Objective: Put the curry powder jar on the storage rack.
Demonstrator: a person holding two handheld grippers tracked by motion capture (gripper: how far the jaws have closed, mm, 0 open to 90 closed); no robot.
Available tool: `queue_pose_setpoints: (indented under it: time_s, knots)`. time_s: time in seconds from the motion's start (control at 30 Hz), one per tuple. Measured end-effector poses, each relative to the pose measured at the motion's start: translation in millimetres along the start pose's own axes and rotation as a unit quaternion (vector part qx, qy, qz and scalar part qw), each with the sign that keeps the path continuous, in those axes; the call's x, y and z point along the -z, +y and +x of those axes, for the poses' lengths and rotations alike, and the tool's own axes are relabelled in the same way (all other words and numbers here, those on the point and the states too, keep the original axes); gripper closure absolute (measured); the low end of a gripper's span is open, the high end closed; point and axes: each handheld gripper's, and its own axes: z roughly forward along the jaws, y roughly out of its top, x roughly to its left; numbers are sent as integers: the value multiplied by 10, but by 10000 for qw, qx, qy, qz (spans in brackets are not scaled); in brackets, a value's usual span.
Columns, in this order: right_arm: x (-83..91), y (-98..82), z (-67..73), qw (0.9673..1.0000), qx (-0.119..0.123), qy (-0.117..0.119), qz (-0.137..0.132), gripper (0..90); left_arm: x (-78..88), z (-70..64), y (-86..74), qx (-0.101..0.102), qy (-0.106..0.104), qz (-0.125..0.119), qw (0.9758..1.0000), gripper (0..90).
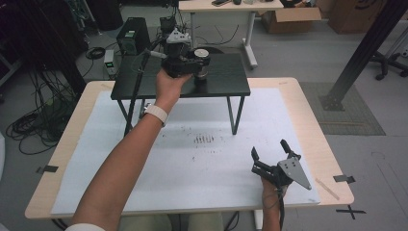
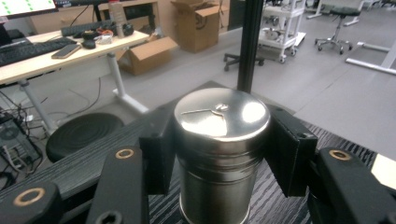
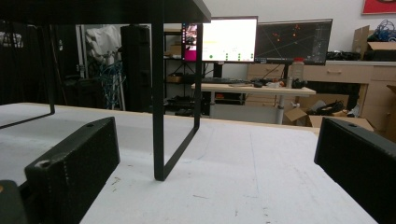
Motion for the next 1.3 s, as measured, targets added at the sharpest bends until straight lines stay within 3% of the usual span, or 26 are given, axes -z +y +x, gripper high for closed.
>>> queue_pose_setpoints:
  time_s: [0.17,0.63,0.87,1.3]
  knots:
    - [1,1,-2,10000,3,3,-5,0,-26,-8,-20,-55,17,116,9999,491]
    - [3,0,-3,10000,-1,11,-22,0,-5,20,-72,-4,25,73,10000,479]
    - [2,0,-5,10000,1,38,1,0,14,33,-66,76,-98,-24,9999,361]
    - [-3,1,-2,10000,6,41,21,0,164,95,-88,221,-96,-240,9994,233]
